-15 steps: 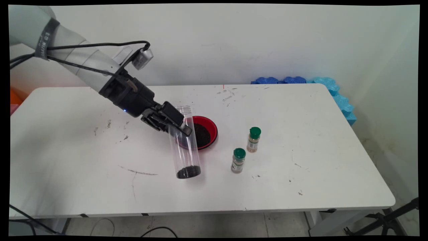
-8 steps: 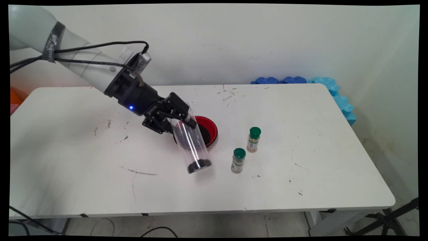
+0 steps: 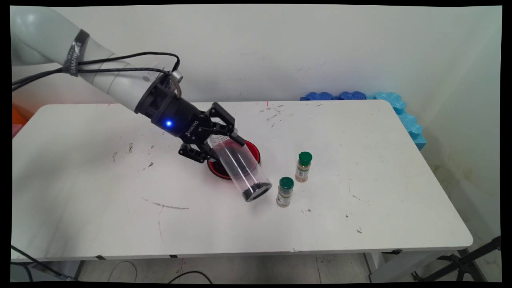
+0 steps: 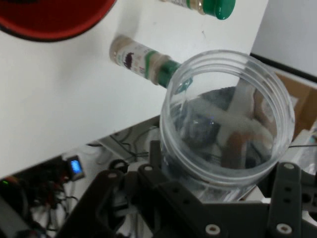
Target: Pour the black seasoning powder in the red bowl
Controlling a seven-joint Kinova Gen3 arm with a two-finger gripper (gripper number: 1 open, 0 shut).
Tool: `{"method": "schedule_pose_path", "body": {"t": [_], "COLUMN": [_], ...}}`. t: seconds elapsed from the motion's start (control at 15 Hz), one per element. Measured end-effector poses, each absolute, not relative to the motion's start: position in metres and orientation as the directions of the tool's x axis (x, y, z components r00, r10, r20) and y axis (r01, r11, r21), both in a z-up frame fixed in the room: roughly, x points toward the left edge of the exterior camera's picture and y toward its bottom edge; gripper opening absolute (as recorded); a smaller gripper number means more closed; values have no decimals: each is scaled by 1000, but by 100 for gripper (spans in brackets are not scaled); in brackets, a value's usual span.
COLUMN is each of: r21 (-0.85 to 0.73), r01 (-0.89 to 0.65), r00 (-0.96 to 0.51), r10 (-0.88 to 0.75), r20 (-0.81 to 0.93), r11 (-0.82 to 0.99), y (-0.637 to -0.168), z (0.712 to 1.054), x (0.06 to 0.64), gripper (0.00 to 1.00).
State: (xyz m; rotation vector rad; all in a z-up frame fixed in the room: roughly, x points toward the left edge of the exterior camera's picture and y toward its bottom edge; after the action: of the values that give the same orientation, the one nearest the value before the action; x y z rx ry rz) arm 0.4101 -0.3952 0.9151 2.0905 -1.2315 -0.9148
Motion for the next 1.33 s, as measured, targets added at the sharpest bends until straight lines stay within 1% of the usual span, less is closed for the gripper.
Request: {"method": "schedule_pose_path", "body": {"t": [0.6,1.33], "r21": [664,507], "r01": [-325,-84], "r00": [454,480], "r10": [-727,-480], "r20": [-516,-734], "r11": [-674,-858], "y": [-412,-431], "z": [906,887], "x": [409,422], "gripper": [0,0]}}
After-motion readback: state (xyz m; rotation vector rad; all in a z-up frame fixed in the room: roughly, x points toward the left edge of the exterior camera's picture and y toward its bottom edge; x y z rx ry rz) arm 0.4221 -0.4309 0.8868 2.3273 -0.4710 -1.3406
